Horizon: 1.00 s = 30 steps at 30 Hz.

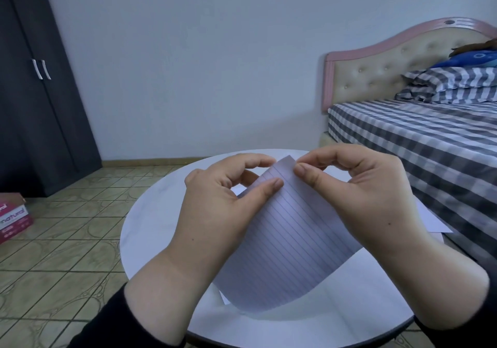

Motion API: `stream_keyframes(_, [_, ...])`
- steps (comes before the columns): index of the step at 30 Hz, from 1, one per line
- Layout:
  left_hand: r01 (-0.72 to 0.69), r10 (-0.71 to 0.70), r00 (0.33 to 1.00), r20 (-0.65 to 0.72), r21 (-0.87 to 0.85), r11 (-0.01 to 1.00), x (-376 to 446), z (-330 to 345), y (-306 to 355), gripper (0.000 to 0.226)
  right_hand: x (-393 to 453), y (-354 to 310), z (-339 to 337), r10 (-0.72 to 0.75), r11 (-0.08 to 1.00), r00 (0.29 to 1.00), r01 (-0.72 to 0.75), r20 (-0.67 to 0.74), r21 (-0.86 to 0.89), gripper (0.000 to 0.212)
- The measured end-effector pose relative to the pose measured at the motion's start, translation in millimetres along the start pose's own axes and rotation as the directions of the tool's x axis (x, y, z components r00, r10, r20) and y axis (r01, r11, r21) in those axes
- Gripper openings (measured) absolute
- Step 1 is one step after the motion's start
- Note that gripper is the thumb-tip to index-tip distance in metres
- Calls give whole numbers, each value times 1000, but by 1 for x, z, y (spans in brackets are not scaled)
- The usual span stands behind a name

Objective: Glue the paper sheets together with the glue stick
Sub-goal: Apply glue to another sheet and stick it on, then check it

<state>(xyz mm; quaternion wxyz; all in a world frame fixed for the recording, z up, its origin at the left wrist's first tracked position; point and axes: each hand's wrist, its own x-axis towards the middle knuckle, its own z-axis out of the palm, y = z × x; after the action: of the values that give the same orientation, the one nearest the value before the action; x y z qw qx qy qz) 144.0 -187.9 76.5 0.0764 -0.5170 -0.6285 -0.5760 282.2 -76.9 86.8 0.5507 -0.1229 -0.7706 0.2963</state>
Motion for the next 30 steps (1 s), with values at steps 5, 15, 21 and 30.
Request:
stream_keyframes(5, [-10,10,999,-32,2,1000,0,0,2,24,-2,-2,3,30,999,999,-30,-17,21,16])
stream_keyframes(15, [-34,36,997,-69,24,999,-1,0,-1,28,1,0,6,147,983,989,-144,-14,116,18])
stream_keyframes(21, [-67,70,996,-52,54,996,-2,1,-2,27,4,-3,6,225,957,970,-238,91,164,12])
stream_keyframes(30, [252,-285,918,275,148,956,17,-27,-11,5,14,12,-7,374,893,927,-356,-14,277,9])
